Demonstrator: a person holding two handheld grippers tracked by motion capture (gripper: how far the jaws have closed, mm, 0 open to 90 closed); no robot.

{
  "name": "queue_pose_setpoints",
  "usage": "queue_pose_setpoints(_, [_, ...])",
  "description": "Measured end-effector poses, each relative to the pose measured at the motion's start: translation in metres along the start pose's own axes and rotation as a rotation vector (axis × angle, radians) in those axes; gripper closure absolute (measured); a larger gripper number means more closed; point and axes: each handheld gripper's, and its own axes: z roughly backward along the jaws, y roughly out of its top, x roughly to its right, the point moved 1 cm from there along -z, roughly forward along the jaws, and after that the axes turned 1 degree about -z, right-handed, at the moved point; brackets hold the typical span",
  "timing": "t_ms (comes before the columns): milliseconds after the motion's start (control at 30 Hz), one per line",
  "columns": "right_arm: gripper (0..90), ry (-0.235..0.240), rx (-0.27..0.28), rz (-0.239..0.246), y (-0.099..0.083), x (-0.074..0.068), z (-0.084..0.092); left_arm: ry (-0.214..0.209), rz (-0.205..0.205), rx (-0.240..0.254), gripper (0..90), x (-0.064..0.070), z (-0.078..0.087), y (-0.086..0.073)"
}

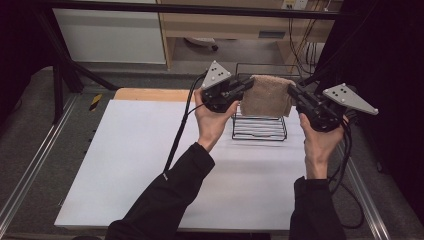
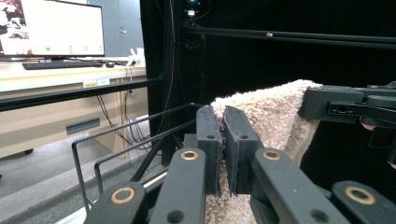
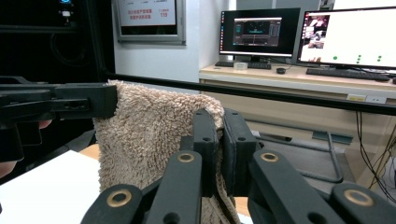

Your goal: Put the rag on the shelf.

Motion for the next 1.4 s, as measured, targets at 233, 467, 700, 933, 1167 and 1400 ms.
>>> queue_pose_setpoints(233, [85.5,-0.006,0.014,0.012,0.014,0.006,-0.006,0.001,0.006,0.019,85.4,-0.006,-0.008,0.013])
queue_pose_setpoints(467, [85.5,-0.012,0.030,0.028,0.027,0.009,-0.014,0.012,0.004,0.039,85.4,-0.011,-0.012,0.024])
queue_pose_setpoints(700, [85.5,-0.016,0.055,0.023,0.038,0.011,-0.020,0.020,0.001,0.058,85.5,-0.016,-0.018,0.036])
queue_pose_setpoints(933, [85.5,-0.023,0.067,0.030,0.049,0.015,-0.026,0.033,-0.012,0.063,85.5,-0.018,-0.025,0.046])
queue_pose_setpoints(1167, [85.5,-0.019,0.072,0.044,0.054,0.020,-0.037,0.048,-0.002,0.064,85.4,-0.028,-0.032,0.051])
queue_pose_setpoints(1400, [85.4,-0.030,0.056,0.043,0.053,0.028,-0.052,0.077,-0.024,0.044,85.5,-0.035,-0.044,0.049])
